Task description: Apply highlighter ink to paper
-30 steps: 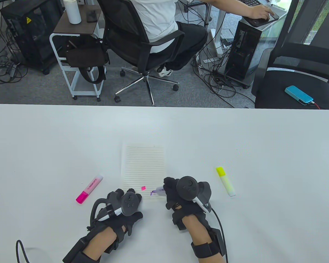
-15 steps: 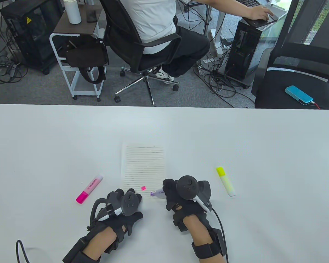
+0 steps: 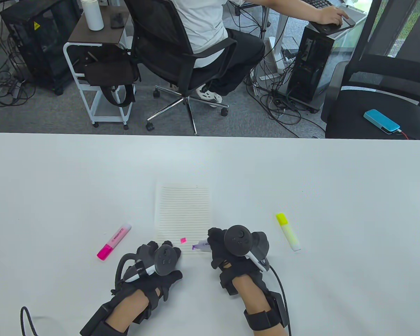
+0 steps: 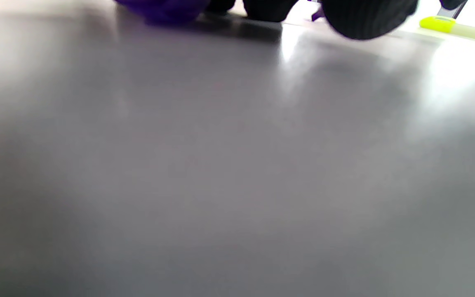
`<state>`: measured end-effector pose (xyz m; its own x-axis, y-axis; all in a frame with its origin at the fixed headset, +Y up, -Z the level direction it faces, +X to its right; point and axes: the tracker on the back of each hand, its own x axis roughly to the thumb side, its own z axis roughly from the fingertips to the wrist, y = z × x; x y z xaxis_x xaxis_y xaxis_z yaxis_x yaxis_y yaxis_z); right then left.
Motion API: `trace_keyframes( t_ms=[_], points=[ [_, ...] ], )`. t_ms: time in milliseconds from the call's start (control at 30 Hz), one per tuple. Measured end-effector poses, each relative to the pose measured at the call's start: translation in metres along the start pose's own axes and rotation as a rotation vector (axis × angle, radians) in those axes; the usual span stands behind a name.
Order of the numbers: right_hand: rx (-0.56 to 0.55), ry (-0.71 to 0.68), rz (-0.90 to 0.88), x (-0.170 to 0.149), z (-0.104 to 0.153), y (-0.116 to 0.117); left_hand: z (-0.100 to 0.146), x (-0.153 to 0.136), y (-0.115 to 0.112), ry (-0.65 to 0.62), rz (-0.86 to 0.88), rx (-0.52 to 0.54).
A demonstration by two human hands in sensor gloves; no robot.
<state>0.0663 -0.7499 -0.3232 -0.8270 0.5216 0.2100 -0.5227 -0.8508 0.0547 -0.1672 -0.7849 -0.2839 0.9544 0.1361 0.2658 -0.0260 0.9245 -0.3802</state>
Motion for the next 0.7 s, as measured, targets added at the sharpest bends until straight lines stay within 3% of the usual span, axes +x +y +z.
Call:
trace_keyframes(
  t_ms=[167,300,467,600,700],
  points=[
    [-0.068,0.007,0.028,-0.0011,-0.0002,0.0012,0.0001,-0.0002,-0.0003,-0.001,0.0,0.0],
    [-0.019,0.009,0.006,-0.002,-0.0005,-0.0012,-0.0001,0.0,-0.0002,0.0,-0.001,-0.001],
    [-0.08,0.018,0.028,-0.0036,-0.0004,0.0002,-0.0001,-0.0001,-0.0004,-0.001,0.0,-0.001],
    [-0.018,0.022,-0.002,-0.0032,-0.0002,-0.002,-0.0001,0.0001,-0.0003,0.0,0.0,-0.001],
    [-0.047,0.014,0.016,-0.0025,0.0,-0.0013,-0.0001,0.0,-0.0004,0.0,-0.001,-0.001]
  ],
)
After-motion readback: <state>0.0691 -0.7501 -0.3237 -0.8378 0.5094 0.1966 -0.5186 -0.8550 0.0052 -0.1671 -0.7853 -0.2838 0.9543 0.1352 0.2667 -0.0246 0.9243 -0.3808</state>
